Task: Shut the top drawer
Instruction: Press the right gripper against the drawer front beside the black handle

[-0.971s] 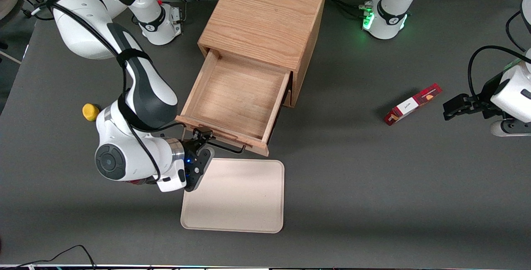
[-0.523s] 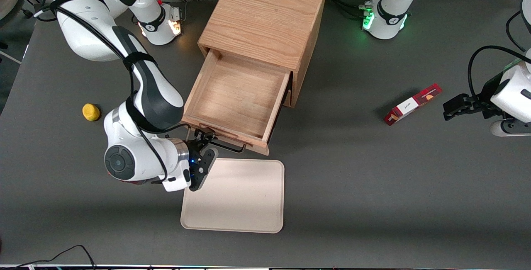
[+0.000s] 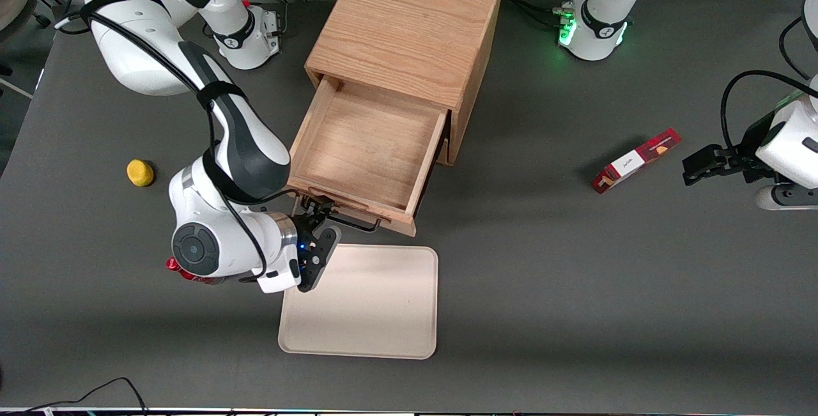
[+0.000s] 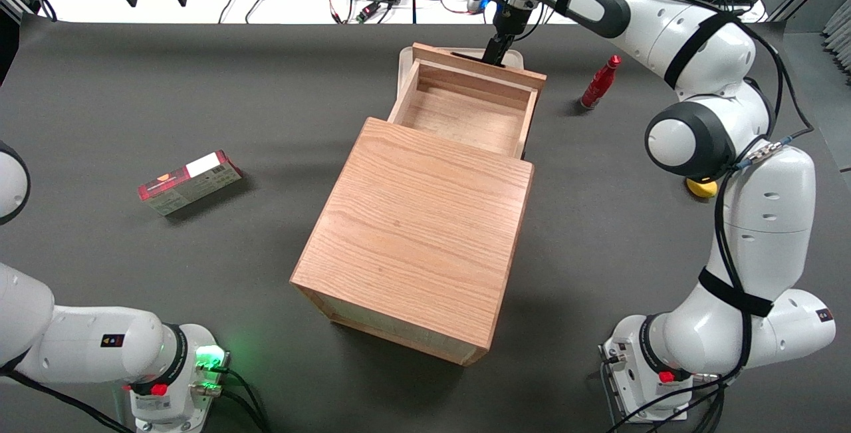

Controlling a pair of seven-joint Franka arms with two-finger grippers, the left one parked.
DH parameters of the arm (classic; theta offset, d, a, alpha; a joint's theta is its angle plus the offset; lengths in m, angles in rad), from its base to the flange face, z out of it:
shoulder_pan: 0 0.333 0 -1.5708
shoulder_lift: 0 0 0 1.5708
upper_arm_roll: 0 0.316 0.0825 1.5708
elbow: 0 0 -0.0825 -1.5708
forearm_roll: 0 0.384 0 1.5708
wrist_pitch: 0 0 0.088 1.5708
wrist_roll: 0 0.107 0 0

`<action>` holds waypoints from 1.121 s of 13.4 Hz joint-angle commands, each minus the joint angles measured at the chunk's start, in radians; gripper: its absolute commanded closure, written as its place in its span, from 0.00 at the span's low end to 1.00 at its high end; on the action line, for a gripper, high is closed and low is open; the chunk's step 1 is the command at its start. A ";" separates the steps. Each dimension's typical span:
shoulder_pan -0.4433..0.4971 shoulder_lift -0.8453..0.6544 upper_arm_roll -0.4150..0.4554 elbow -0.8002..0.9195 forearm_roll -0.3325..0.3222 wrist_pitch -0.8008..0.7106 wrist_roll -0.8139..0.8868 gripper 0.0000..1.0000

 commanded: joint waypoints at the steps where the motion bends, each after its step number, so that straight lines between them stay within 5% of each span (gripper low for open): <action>1: 0.002 -0.022 0.026 -0.019 -0.016 -0.001 0.010 0.00; 15: -0.005 -0.155 0.084 -0.237 -0.018 0.008 0.012 0.00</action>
